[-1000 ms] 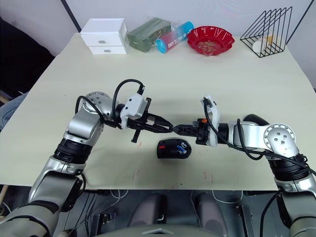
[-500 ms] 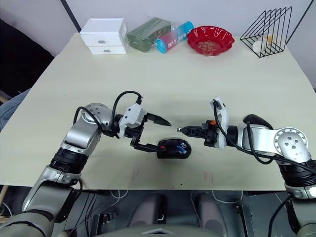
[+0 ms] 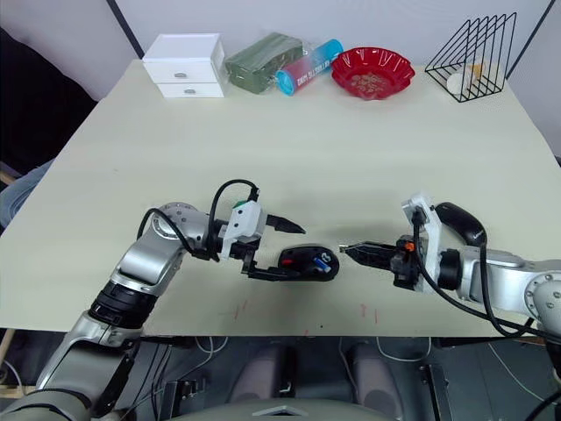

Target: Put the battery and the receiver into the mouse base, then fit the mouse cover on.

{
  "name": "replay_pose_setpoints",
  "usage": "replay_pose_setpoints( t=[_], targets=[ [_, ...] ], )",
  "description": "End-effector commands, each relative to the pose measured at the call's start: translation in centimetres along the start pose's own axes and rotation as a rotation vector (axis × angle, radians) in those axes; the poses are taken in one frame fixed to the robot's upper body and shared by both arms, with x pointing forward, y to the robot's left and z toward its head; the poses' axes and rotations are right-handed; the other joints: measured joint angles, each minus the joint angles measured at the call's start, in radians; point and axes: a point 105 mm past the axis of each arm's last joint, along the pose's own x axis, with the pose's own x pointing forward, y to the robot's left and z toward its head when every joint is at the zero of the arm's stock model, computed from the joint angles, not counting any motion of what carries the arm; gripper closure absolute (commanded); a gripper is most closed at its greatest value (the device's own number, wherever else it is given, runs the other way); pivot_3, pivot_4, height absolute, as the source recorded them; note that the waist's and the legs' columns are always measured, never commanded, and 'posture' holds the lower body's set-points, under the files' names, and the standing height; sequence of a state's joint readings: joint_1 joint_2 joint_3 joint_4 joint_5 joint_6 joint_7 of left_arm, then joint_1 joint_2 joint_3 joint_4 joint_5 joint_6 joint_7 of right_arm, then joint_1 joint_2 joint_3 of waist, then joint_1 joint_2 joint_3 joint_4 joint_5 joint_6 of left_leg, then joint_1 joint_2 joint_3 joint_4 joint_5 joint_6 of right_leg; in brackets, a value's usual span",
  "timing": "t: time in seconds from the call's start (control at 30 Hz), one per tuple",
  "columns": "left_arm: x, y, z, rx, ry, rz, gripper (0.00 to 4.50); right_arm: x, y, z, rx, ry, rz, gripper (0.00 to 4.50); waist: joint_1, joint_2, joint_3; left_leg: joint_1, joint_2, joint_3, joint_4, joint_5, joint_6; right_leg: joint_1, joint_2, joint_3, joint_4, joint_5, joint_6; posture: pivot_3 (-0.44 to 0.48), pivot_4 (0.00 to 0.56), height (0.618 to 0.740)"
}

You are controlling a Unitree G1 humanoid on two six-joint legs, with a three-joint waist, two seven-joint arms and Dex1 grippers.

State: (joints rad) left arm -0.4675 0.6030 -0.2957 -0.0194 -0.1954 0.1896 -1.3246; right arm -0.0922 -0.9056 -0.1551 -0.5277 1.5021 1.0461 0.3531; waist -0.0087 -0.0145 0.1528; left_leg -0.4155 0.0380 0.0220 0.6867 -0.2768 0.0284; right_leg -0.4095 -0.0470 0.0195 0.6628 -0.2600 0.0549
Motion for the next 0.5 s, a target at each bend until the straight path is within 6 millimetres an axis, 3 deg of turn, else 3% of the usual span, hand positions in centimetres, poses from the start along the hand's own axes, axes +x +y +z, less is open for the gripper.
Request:
replay_pose_setpoints(
  t=[0.03, 0.5],
  targets=[
    [0.4, 0.1, 0.0, 0.044, 0.012, 0.001, 0.06, -0.7, 0.5, 0.5, -0.090, -0.014, 0.001, 4.50, 0.000, 0.000, 0.000, 0.000, 0.000, 0.000, 0.000, 0.000, 0.000, 0.000, 0.000, 0.000, 0.000, 0.000, 0.000, 0.000, 0.150, 0.740],
    [2.1, 0.7, -1.6, 0.002, 0.054, 0.027, 0.06, -0.9, -0.5, 0.4, -0.171, -0.037, -0.049, 4.50, 0.002, 0.000, 0.000, 0.000, 0.000, 0.000, 0.000, 0.000, 0.000, 0.000, 0.000, 0.000, 0.000, 0.000, 0.000, 0.000, 0.150, 0.740]
  ],
)
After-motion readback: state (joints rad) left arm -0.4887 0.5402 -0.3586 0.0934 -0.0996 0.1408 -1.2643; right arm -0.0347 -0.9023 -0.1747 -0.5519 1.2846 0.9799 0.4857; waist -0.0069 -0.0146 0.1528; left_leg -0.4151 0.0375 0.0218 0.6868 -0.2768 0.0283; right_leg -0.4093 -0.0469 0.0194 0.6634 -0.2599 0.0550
